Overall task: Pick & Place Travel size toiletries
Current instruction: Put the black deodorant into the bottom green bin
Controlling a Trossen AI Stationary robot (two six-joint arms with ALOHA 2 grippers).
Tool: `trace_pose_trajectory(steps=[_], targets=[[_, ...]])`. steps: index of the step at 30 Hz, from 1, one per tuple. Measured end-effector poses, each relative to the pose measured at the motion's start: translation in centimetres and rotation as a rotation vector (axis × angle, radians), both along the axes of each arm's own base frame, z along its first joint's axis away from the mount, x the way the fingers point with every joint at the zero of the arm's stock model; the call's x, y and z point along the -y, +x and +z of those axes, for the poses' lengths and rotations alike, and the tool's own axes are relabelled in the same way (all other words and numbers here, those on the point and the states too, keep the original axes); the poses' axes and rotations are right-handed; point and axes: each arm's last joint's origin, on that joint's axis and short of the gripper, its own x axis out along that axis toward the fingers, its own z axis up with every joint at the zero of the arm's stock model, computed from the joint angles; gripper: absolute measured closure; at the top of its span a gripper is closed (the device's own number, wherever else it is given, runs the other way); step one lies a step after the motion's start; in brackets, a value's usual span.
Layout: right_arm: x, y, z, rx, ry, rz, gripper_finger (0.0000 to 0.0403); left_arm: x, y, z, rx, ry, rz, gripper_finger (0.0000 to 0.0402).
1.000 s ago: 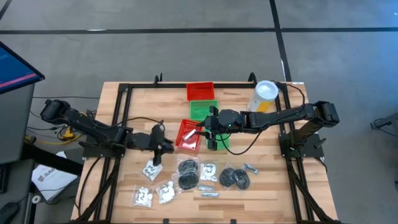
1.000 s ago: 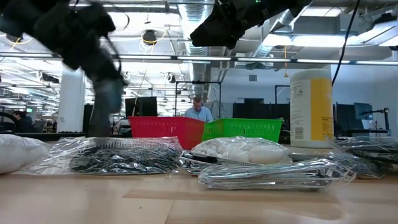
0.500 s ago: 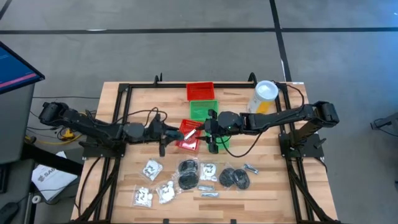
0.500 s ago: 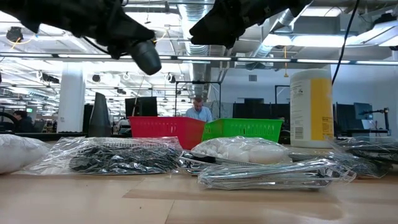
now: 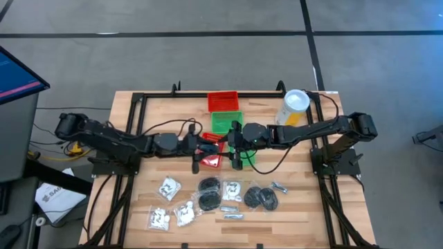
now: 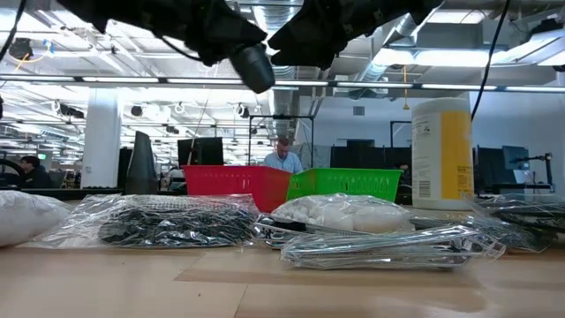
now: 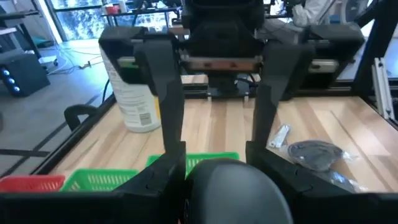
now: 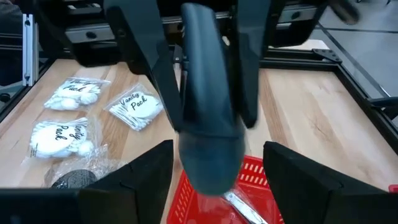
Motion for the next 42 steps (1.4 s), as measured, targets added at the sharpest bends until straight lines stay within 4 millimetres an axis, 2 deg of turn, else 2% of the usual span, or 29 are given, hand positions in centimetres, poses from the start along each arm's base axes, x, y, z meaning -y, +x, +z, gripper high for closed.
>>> trace_pose_trajectory(steps=[9,27,31,35,38,42], targets=[[-0.2,0.0,0.0,-0.006,0.000,0.006,0.0166,-0.1,1.9,1.2,0.017,0.041,-0.029,0.0257],[-0.3,0.4,0.1,0.043,-0.045,0.027,0.0182,0.0,2.2,2.6,0.120,0.040,-0.051,0.0267],[-0.3,0.5,0.1,0.048,-0.046,0.028,0.0190,0.1,2.6,2.2,0.119,0.040,-0.072,0.0267],[-0.2,0.9,-0.6,0.039,-0.047,0.027,0.0210,-0.2,3.4,0.8,0.078,0.044,-0.061,0.0267],[-0.2,0.9,-0.8,0.024,-0.060,0.033,0.0225,-0.4,3.6,0.7,0.082,0.045,-0.055,0.0265],[-0.2,1.1,-1.3,0.006,-0.059,0.029,0.0218,-0.4,3.3,0.8,0.070,0.055,-0.055,0.0267]])
